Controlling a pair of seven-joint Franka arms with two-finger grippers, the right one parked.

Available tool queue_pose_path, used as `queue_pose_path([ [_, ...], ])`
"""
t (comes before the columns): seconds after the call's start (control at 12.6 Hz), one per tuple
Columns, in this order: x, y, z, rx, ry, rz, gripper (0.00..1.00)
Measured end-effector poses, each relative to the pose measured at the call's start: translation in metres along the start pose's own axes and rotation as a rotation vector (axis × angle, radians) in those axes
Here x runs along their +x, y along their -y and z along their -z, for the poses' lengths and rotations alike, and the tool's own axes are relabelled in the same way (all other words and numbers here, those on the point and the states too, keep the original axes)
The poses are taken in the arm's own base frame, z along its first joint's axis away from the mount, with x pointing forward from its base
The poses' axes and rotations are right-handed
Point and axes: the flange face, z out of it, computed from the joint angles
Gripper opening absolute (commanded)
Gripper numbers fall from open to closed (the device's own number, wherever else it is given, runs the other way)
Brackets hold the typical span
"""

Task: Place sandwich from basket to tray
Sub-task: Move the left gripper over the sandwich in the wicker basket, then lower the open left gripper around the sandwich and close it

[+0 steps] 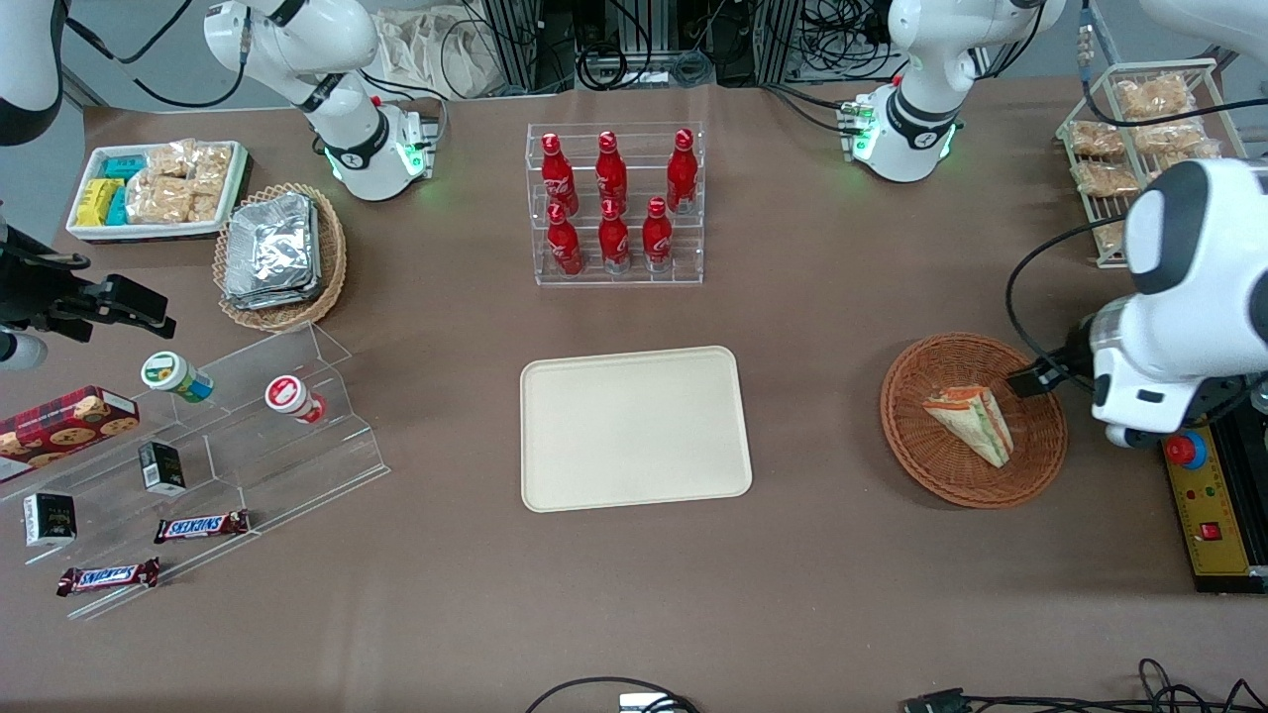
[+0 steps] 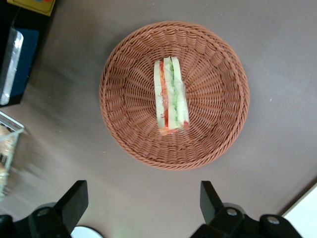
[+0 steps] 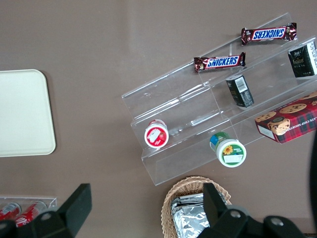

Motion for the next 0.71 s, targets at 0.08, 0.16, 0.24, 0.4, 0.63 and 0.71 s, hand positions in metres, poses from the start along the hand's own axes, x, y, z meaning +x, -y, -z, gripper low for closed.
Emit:
queue_pose_path([
  [0.08,-0.003,-0.002,-0.012,-0.023,-0.032,0.049,1.00],
  [0.16,-0.007,-0.002,-0.026,-0.052,-0.065,0.112,1.00],
  [0.24,-0.011,-0.002,-0.043,-0.076,-0.088,0.173,1.00],
  [0.4,-0.017,-0.004,-0.077,-0.104,-0.104,0.240,1.00],
  [0.63,-0.017,-0.003,-0.119,-0.150,-0.127,0.269,1.00],
  [0.71,-0.013,-0.001,-0.134,-0.170,-0.135,0.278,1.00],
])
